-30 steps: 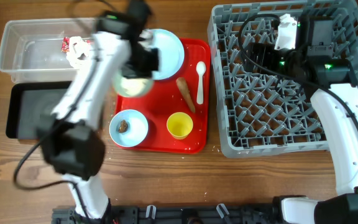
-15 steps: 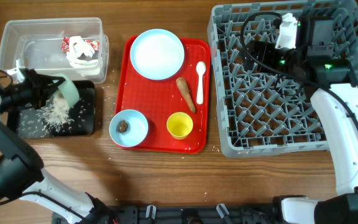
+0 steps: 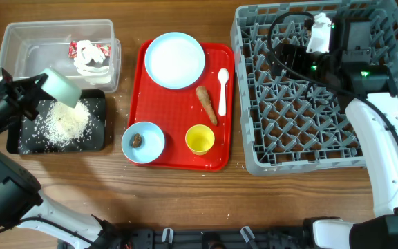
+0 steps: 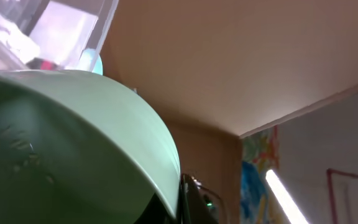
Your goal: Sort waste into correct bins and load items into the dishwasher rack
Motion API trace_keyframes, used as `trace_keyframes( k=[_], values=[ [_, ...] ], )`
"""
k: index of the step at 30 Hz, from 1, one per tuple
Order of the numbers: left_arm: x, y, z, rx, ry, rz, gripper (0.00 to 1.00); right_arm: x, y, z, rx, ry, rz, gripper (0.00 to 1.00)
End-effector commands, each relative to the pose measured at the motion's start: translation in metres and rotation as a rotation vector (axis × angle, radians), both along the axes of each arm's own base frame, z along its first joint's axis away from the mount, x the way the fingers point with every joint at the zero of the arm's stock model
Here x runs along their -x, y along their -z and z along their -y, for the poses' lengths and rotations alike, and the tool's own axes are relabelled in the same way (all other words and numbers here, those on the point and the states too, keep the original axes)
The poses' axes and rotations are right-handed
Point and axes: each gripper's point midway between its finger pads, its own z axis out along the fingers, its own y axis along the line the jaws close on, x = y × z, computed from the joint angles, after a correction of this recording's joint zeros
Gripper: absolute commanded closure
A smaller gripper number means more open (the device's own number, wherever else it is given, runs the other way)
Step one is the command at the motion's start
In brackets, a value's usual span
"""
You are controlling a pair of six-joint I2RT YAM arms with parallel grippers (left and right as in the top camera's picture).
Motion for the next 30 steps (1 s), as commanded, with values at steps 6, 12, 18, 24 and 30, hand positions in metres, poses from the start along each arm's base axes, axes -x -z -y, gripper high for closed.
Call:
trace_keyframes(
  k=[6,12,18,24,30],
  values=[
    [-0.004,-0.006,0.024,0.103,0.052,-0.114,0.96,-0.003,-0.005,-0.005,-0.018,-0.010,0.012,0.00],
    [-0.033,-0.013,0.148,-0.263,0.304,-0.117,0.96,-0.006,-0.007,-0.005,-0.018,-0.010,0.025,0.00],
    [-0.060,0.033,0.255,-0.800,0.358,-0.125,0.96,-0.005,-0.007,-0.005,-0.018,-0.011,0.023,0.00],
    [-0.045,0.076,0.258,-1.426,0.224,-0.270,0.96,-0.005,-0.007,-0.005,-0.018,-0.010,0.022,0.00],
    [-0.019,0.119,0.292,-1.614,0.332,-0.280,0.96,-0.005,-0.006,-0.005,-0.018,-0.010,0.020,0.01]
  ],
)
